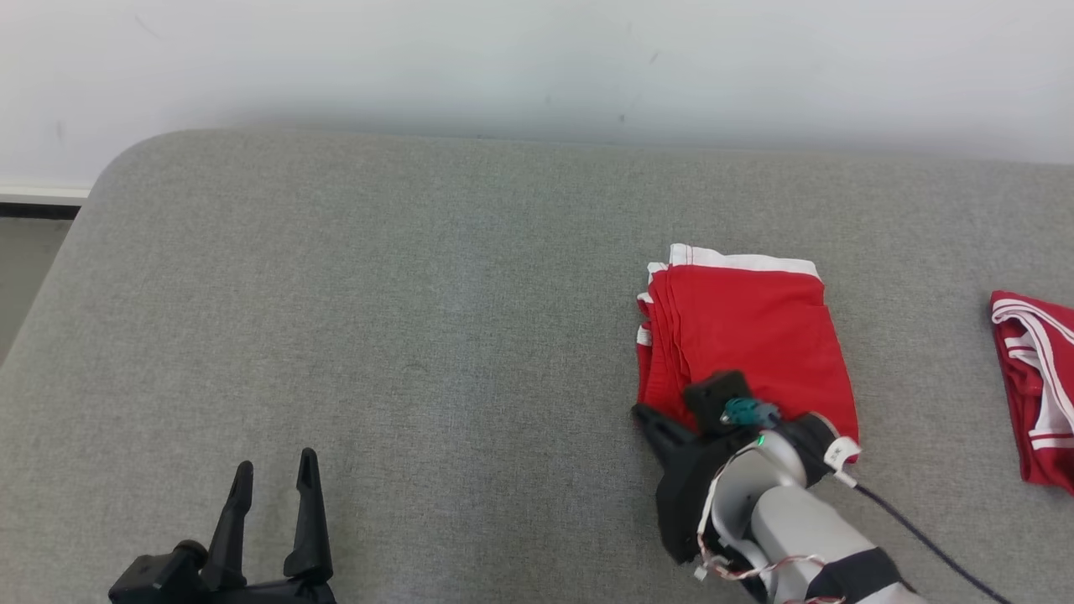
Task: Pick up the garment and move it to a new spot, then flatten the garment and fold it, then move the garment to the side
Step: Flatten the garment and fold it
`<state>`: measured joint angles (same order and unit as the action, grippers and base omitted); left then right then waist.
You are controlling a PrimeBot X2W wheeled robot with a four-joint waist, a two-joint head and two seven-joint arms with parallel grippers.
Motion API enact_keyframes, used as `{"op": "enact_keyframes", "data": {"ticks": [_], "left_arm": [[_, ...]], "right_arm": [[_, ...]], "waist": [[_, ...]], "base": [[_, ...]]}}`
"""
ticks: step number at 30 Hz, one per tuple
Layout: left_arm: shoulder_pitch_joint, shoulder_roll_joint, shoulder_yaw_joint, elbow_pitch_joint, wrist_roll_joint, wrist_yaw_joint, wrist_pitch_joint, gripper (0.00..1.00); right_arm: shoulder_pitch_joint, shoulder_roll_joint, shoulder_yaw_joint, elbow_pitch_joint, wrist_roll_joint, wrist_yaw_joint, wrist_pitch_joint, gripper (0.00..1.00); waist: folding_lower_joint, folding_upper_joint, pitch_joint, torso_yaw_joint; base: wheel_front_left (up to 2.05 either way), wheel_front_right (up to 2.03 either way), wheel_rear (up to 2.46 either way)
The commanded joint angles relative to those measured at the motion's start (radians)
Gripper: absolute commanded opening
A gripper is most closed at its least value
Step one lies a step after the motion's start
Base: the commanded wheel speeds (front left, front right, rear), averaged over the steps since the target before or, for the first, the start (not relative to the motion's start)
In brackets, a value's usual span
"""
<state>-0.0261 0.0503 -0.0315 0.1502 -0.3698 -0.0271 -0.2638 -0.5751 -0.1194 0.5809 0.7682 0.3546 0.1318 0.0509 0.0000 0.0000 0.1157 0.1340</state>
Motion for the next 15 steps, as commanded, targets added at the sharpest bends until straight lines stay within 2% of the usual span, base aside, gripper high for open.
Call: {"op": "enact_keyframes", "data": {"ticks": [1,7,12,13,14,15], "left_arm": [[0.008,0.0,0.003,0.002,0.002,-0.001,0.0,1.0],[0.022,0.001,0.015,-0.002,0.011,0.001,0.0,1.0],[0.031,0.0,0.033,-0.006,0.029,-0.004,0.0,1.0],[0.032,0.0,0.035,-0.008,0.036,-0.008,0.0,1.0],[0.032,0.001,0.039,-0.01,0.04,-0.008,0.0,1.0],[0.031,0.001,0.042,-0.012,0.046,-0.012,0.0,1.0]], "right_arm": [[0.013,0.002,0.005,0.0,0.006,-0.003,-0.005,0.0],[0.036,0.023,0.092,-0.051,0.102,-0.003,-0.019,0.0],[0.055,0.007,0.063,-0.134,0.166,-0.003,-0.109,0.0],[0.061,0.001,0.053,-0.153,0.173,-0.003,-0.128,0.36],[0.072,-0.002,0.043,-0.172,0.184,-0.003,-0.143,0.96],[0.082,-0.012,0.023,-0.188,0.188,-0.003,-0.16,1.0]], "waist": [[0.0,0.0,-0.005,-0.002],[0.0,0.0,-0.025,-0.022],[0.0,0.0,-0.047,-0.054],[0.0,0.0,-0.052,-0.06],[0.0,0.0,-0.058,-0.067],[0.0,0.0,-0.063,-0.073]], "base": [[0.0,0.0,0.0],[0.0,0.0,0.0],[0.0,0.0,0.0],[0.0,0.0,0.0],[0.0,0.0,0.0],[0.0,0.0,0.0]]}}
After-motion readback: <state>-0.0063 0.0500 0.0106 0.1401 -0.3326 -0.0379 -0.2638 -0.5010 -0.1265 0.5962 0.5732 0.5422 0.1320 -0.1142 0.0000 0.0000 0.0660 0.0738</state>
